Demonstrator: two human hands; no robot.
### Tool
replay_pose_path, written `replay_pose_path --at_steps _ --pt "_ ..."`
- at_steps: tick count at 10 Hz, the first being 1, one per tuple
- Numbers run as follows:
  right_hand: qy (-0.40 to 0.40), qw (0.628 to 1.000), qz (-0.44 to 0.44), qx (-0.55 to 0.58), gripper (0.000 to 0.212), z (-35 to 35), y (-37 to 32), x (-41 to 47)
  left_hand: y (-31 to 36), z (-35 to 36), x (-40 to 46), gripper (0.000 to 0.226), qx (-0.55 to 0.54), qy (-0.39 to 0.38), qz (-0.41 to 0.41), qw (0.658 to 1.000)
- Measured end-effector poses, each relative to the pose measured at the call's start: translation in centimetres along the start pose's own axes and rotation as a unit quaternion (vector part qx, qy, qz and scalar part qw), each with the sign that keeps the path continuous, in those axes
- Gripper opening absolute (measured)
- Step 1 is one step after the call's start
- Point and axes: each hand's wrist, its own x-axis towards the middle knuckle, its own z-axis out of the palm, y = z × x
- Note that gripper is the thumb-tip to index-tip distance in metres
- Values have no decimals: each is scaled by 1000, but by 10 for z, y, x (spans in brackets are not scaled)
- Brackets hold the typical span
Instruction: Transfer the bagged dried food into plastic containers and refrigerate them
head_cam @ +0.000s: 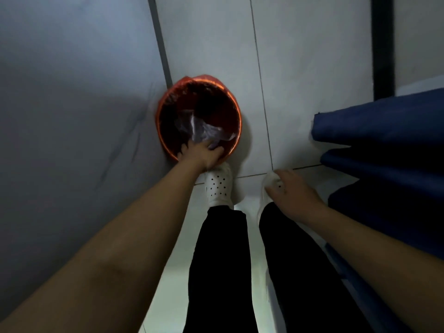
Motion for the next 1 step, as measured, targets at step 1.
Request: replay_pose_path --at_steps 1 --pt "3 1000 -5 -15 67 -24 -18 -40 4 -19 -67 60 -11 57 42 997"
